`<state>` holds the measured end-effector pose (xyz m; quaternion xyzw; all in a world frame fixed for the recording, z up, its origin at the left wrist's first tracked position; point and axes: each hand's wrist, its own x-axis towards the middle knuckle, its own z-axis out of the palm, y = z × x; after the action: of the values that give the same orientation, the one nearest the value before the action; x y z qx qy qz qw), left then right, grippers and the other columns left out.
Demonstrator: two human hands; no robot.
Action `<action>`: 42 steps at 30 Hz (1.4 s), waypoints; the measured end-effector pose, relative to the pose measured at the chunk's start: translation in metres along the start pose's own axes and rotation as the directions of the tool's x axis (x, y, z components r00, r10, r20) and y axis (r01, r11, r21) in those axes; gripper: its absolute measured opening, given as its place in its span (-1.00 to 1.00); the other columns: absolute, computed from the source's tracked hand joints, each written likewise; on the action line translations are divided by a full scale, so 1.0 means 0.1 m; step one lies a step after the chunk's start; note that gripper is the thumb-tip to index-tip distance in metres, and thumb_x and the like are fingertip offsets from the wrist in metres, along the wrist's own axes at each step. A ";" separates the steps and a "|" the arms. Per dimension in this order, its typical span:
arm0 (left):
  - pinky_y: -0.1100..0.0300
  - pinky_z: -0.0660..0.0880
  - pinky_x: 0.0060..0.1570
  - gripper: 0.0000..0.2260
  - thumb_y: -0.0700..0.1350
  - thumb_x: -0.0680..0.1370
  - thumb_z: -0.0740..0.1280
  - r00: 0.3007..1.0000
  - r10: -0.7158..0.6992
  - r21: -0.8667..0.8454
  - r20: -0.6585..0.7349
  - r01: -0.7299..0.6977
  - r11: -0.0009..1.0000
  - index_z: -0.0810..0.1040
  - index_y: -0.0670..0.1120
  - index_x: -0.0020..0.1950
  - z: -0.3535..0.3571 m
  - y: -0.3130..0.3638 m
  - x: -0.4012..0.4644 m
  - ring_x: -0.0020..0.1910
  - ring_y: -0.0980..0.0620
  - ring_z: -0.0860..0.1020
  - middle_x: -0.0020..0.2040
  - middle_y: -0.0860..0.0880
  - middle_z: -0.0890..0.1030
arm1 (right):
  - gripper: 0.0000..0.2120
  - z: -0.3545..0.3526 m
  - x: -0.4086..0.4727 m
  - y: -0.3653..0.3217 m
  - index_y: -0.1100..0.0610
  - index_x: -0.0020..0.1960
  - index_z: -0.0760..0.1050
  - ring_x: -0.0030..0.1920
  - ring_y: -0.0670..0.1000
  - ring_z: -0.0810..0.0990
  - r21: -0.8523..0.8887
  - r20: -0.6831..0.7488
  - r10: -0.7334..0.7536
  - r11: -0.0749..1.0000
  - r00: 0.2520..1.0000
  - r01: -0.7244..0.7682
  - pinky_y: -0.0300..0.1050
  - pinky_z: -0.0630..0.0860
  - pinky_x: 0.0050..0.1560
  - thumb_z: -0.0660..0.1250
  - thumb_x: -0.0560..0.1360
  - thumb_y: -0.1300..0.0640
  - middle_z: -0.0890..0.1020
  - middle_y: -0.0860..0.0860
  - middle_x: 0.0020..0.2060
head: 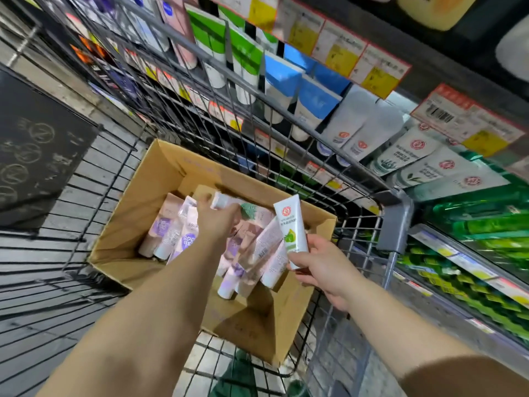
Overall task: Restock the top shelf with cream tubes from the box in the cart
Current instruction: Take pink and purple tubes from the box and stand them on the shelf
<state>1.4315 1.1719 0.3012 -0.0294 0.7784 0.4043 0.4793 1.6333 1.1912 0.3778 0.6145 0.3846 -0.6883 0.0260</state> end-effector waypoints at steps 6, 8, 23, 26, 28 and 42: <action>0.15 0.47 -0.33 -0.69 -0.27 0.38 0.44 0.979 -0.139 0.489 0.150 0.048 0.871 0.52 -0.14 0.09 -0.48 -0.07 -0.29 -0.26 -0.09 0.53 -0.11 -0.18 0.58 | -0.63 0.09 -0.24 -0.13 0.08 0.27 0.43 -0.11 -0.01 0.59 -0.035 -0.041 0.003 0.999 0.999 -0.005 -0.21 0.46 -0.26 0.35 0.49 0.26 0.63 0.04 0.02; 0.17 0.45 -0.33 -0.62 -0.23 0.38 0.44 0.948 -0.253 0.594 0.195 0.091 0.799 0.50 -0.15 0.17 -0.59 -0.06 -0.49 -0.28 -0.07 0.51 -0.17 -0.14 0.55 | -0.59 0.11 -0.37 -0.20 0.09 0.30 0.42 -0.12 -0.02 0.57 -0.053 -0.049 -0.017 0.998 0.999 0.014 -0.22 0.40 -0.28 0.36 0.48 0.25 0.62 0.02 0.03; 0.08 0.60 -0.16 -0.66 -0.33 0.45 0.39 0.706 0.033 0.114 0.708 -0.160 0.980 0.47 -0.09 0.17 -0.51 0.97 -2.50 -0.17 -0.06 0.54 -0.07 -0.14 0.57 | -0.82 -0.56 -2.01 -0.63 0.09 0.05 0.52 -0.05 0.06 0.61 0.093 -0.137 -0.351 0.926 0.926 0.365 0.08 0.58 0.07 0.40 0.49 0.28 0.65 0.11 0.01; 0.10 0.58 -0.22 -0.71 -0.32 0.44 0.40 0.600 0.153 0.030 0.786 -0.283 0.959 0.48 -0.07 0.10 -0.19 1.05 -3.12 -0.28 -0.02 0.57 -0.17 -0.10 0.59 | -0.85 -1.01 -2.59 -0.48 0.11 0.01 0.49 -0.03 0.09 0.58 0.158 -0.184 -0.425 0.877 0.886 0.454 0.07 0.53 0.16 0.37 0.51 0.31 0.64 0.13 0.00; 0.10 0.61 -0.25 -0.75 -0.31 0.51 0.36 0.577 0.236 -0.012 0.782 -0.365 0.931 0.51 -0.05 0.12 0.06 1.00 -3.60 -0.28 0.01 0.64 -0.16 -0.04 0.66 | -0.82 -1.36 -3.03 -0.26 0.16 0.08 0.47 -0.12 0.03 0.59 0.187 -0.230 -0.476 0.835 0.849 0.518 -0.07 0.57 0.01 0.36 0.51 0.31 0.63 0.06 -0.08; -0.15 0.50 0.11 -0.64 -0.22 0.34 0.50 0.081 0.189 -0.084 0.979 -0.682 0.727 0.58 -0.14 0.12 2.42 -0.24 -7.24 0.00 -0.15 0.57 0.07 -0.19 0.63 | -0.86 -3.92 -5.83 2.39 0.16 0.08 0.48 -0.09 0.05 0.67 0.146 -0.677 -0.517 0.603 0.524 0.784 -0.12 0.62 -0.13 0.35 0.53 0.27 0.63 0.13 -0.02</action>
<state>2.0070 1.0678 0.7920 0.5610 0.3520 0.2920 0.6900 2.2207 0.9885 0.7833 0.5819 0.4156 -0.4930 -0.4955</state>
